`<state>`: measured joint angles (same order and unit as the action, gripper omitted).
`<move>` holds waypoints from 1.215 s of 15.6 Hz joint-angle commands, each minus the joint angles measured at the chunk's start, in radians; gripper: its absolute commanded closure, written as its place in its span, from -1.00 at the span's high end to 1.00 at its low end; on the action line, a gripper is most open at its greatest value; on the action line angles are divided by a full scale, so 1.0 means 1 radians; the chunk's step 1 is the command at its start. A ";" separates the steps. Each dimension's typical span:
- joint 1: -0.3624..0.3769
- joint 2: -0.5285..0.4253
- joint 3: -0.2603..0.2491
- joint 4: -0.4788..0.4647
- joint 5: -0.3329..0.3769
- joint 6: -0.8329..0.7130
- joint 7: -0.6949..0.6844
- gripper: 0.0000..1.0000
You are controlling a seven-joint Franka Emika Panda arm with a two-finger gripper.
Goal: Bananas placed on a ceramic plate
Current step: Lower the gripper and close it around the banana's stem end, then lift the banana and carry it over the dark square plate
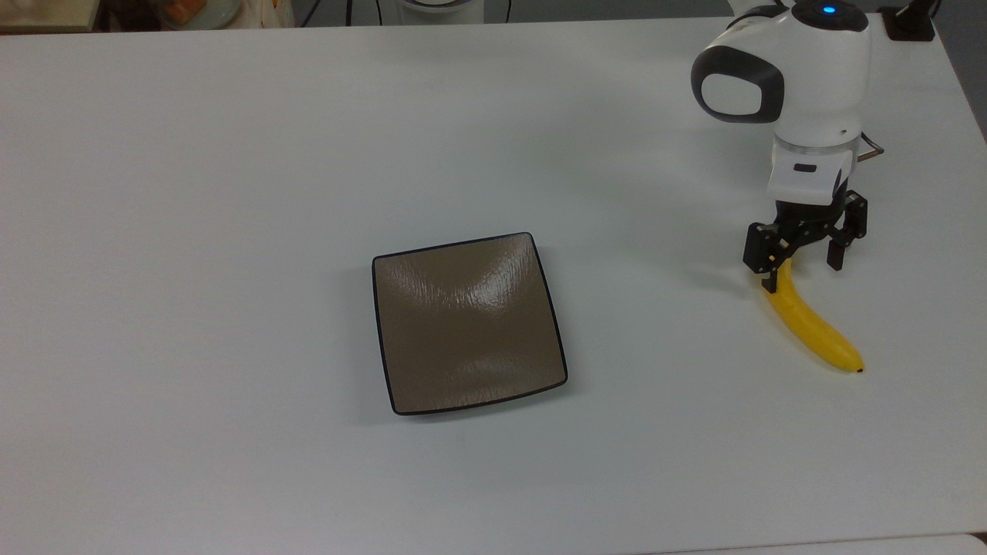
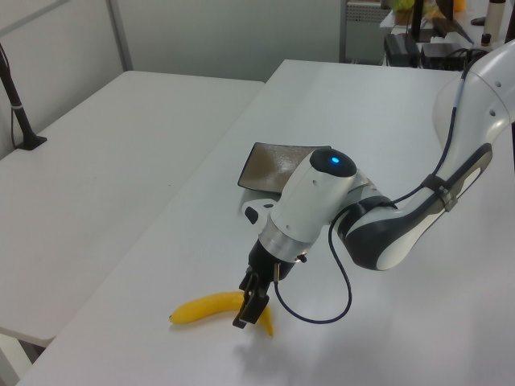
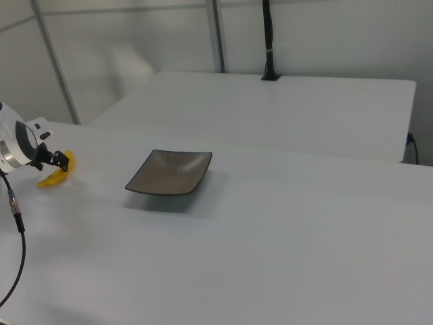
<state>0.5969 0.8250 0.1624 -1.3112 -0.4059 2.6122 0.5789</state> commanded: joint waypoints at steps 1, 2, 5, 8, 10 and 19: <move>0.012 0.011 -0.015 0.020 -0.027 0.006 0.027 0.82; 0.012 0.011 -0.015 0.018 -0.040 0.006 0.027 0.71; 0.012 0.013 -0.015 0.007 -0.063 0.005 0.029 -0.01; 0.011 0.013 -0.015 0.006 -0.063 0.003 0.029 -0.45; 0.009 0.013 -0.015 0.007 -0.063 0.003 0.029 -0.45; -0.032 -0.056 -0.015 0.012 -0.056 -0.030 0.025 -0.43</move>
<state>0.5804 0.8220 0.1537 -1.2839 -0.4473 2.6122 0.5792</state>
